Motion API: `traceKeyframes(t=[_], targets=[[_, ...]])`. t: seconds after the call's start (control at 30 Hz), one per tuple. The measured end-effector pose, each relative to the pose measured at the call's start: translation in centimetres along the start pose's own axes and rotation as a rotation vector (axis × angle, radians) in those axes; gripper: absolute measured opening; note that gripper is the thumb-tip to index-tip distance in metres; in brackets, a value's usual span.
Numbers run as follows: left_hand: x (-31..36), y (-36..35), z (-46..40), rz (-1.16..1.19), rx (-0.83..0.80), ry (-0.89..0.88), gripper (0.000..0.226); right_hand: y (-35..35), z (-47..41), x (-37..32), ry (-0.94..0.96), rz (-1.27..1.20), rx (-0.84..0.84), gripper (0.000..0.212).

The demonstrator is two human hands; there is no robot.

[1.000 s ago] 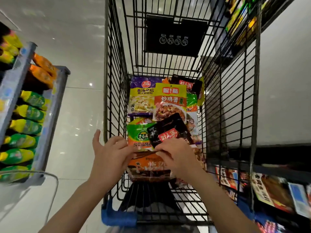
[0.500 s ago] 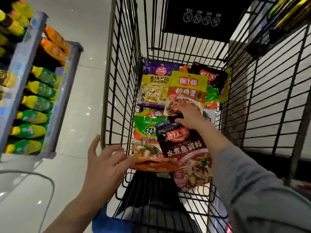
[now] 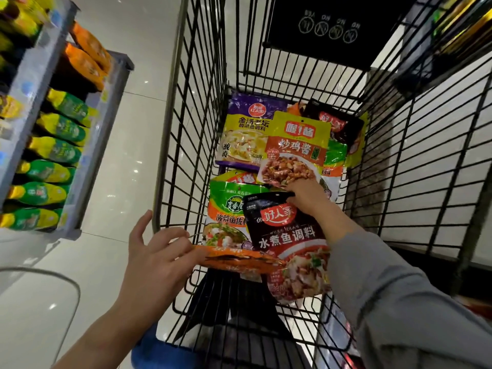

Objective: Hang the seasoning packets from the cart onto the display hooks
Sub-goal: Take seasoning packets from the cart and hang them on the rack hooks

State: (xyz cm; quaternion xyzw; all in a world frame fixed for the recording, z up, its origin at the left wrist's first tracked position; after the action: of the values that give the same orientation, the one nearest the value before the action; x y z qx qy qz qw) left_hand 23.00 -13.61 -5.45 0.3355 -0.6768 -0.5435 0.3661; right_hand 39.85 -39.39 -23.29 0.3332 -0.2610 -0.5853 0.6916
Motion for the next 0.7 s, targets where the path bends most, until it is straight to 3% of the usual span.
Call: traceKeyframes(t=[0.17, 0.33, 0.7], targets=[[-0.2, -0.1, 0.0, 0.019, 0.0, 0.016, 0.019, 2.4, 4.1, 0.2, -0.091, -0.178, 0.066, 0.033], [-0.1, 0.4, -0.2, 0.005, -0.024, 0.012, 0.022, 4.5, 11.9, 1.2, -0.169, -0.173, 0.223, 0.021], [0.6, 1.7, 0.4, -0.084, 0.041, -0.006, 0.024, 6.2, 25.3, 3.8, -0.509, -0.444, 0.457, 0.021]])
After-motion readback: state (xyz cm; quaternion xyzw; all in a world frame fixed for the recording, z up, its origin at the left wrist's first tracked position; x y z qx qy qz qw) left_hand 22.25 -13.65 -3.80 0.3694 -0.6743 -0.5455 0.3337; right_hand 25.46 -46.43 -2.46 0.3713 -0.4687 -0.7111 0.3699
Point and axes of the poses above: each hand's wrist, its own z-axis away from the middle knuckle, its own y-axis out of the back of the hand, x = y × z, the point moved 4 cm from there along -z, towards the middle knuckle, and after that the axes turned 12 degrees about -y, right-handed, at the moved point
